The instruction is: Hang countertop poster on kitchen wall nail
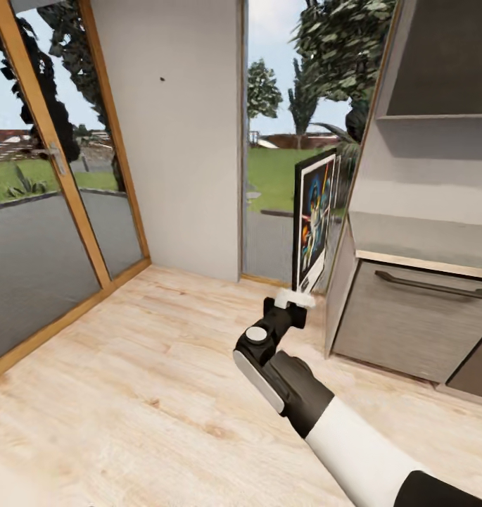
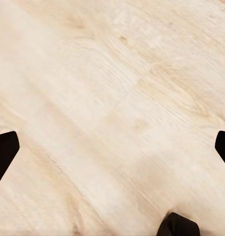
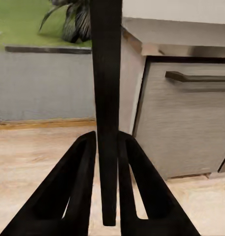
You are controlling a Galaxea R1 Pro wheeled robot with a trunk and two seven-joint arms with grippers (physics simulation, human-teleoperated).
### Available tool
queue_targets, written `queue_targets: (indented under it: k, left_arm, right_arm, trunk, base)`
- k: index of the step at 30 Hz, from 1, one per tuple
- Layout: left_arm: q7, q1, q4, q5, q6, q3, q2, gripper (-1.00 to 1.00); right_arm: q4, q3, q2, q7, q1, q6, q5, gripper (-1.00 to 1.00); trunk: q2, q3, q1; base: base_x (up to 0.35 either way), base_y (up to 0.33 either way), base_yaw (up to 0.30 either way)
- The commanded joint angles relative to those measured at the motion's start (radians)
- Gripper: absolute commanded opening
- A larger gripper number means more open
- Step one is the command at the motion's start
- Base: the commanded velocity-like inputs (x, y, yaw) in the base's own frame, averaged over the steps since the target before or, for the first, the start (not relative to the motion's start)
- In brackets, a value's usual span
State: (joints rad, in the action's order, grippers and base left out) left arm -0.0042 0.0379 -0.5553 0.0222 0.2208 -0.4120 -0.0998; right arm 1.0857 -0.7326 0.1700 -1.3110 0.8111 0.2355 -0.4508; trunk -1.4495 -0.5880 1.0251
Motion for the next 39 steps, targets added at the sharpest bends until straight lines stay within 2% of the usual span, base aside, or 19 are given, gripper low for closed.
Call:
queue_targets:
  k: [1, 2, 4, 8, 10, 12, 14, 15, 17, 18, 21, 23, 24, 25, 27, 32, 33, 35, 39]
  left_arm:
    - [0.0, 0.0, -0.001, 0.002, 0.002, 0.0, 0.0, 1.0]
    - [0.0, 0.0, 0.0, 0.002, 0.003, 0.0, 0.0, 1.0]
    - [0.0, 0.0, 0.0, 0.003, 0.003, 0.0, 0.0, 1.0]
    - [-0.001, 0.0, 0.0, 0.003, 0.003, 0.001, 0.0, 1.0]
    - [-0.003, 0.0, 0.0, 0.004, 0.004, 0.001, 0.0, 1.0]
    - [-0.026, 0.0, 0.0, 0.004, 0.006, 0.001, 0.0, 1.0]
    - [-0.057, 0.0, 0.0, 0.004, 0.008, 0.002, 0.0, 1.0]
    - [-0.094, 0.0, 0.0, 0.003, 0.01, 0.002, -0.001, 1.0]
    - [-0.125, 0.0, 0.0, 0.002, 0.011, 0.002, -0.001, 1.0]
    - [-0.146, 0.0, -0.003, 0.002, 0.012, 0.003, -0.001, 1.0]
    - [-0.172, 0.0, -0.007, 0.0, 0.013, 0.004, -0.003, 1.0]
    - [-0.181, 0.0, -0.008, 0.001, 0.014, 0.006, -0.014, 1.0]
    - [-0.182, 0.0, -0.009, 0.001, 0.014, 0.007, -0.016, 1.0]
    - [-0.183, 0.0, -0.01, 0.002, 0.014, 0.008, -0.019, 1.0]
    - [-0.186, 0.0, -0.013, 0.001, 0.014, 0.011, -0.021, 1.0]
    - [-0.191, 0.0, -0.042, 0.001, 0.013, 0.014, -0.022, 1.0]
    - [-0.202, 0.0, -0.058, 0.002, 0.013, 0.015, -0.023, 1.0]
    - [-0.24, 0.0, -0.066, 0.001, 0.013, 0.015, -0.023, 1.0]
    - [-0.304, 0.0, -0.069, 0.0, 0.012, 0.014, -0.024, 1.0]
  right_arm:
    - [0.001, -0.023, -0.001, -0.002, 0.001, -0.007, -0.01, -1.0]
    - [0.0, -0.078, -0.004, 0.026, -0.006, -0.051, -0.023, -1.0]
    - [0.001, -0.139, -0.006, 0.123, -0.033, -0.104, -0.031, -1.0]
    - [0.002, -0.161, -0.009, 0.235, -0.067, -0.126, -0.033, -1.0]
    - [0.003, -0.166, -0.019, 0.302, -0.094, -0.138, -0.034, -1.0]
    - [0.003, -0.167, -0.055, 0.396, -0.112, -0.168, -0.034, -1.0]
    - [0.002, -0.167, -0.078, 0.454, -0.12, -0.194, -0.034, -1.0]
    - [0.001, -0.167, -0.109, 0.51, -0.13, -0.222, -0.035, -1.0]
    - [0.001, -0.167, -0.141, 0.561, -0.14, -0.247, -0.035, -1.0]
    - [0.0, -0.168, -0.174, 0.617, -0.146, -0.264, -0.035, -1.0]
    - [-0.006, -0.166, -0.236, 0.749, -0.159, -0.287, -0.037, -1.0]
    - [-0.011, -0.164, -0.301, 0.86, -0.185, -0.315, -0.075, -1.0]
    - [-0.012, -0.164, -0.315, 0.878, -0.188, -0.325, -0.09, -1.0]
    - [-0.012, -0.164, -0.351, 0.92, -0.193, -0.35, -0.131, -1.0]
    - [-0.012, -0.164, -0.395, 0.976, -0.197, -0.375, -0.183, -1.0]
    - [-0.035, -0.163, -0.445, 1.091, -0.203, -0.396, -0.229, -1.0]
    - [-0.064, -0.162, -0.459, 1.15, -0.209, -0.401, -0.237, -1.0]
    - [-0.089, -0.157, -0.468, 1.19, -0.212, -0.403, -0.243, -1.0]
    - [-0.123, -0.153, -0.474, 1.219, -0.215, -0.404, -0.258, -1.0]
  trunk:
    - [-0.001, -0.001, 0.0]
    - [-0.001, -0.001, 0.0]
    - [-0.001, -0.001, 0.0]
    - [-0.001, -0.001, 0.0]
    - [-0.001, -0.001, 0.0]
    - [-0.001, -0.001, 0.0]
    - [-0.001, -0.001, 0.0]
    - [-0.001, -0.001, 0.0]
    - [-0.001, -0.001, 0.0]
    - [-0.001, -0.001, 0.0]
    - [-0.001, -0.001, 0.0]
    - [-0.001, -0.001, 0.0]
    - [-0.001, -0.001, 0.0]
    - [-0.001, -0.001, 0.0]
    - [-0.001, -0.001, 0.0]
    - [-0.001, -0.001, 0.0]
    - [-0.001, -0.001, 0.0]
    - [-0.001, -0.001, 0.0]
    - [-0.001, -0.001, 0.0]
  base:
    - [-0.039, 0.033, 0.028]
    - [-0.02, 0.017, 0.014]
    - [-0.01, 0.008, 0.007]
    - [-0.003, 0.003, 0.002]
    - [-0.001, 0.0, 0.0]
    - [0.0, 0.0, 0.0]
    - [0.0, 0.0, 0.0]
    - [0.0, 0.0, 0.0]
    - [0.0, 0.0, 0.0]
    - [0.0, 0.0, 0.0]
    - [0.0, 0.0, 0.0]
    - [0.0, 0.0, 0.0]
    - [0.0, 0.0, 0.0]
    - [0.0, 0.0, 0.0]
    - [0.0, 0.0, 0.0]
    - [0.0, 0.0, 0.0]
    - [0.0, 0.0, 0.0]
    - [0.0, 0.0, 0.0]
    - [0.0, 0.0, 0.0]
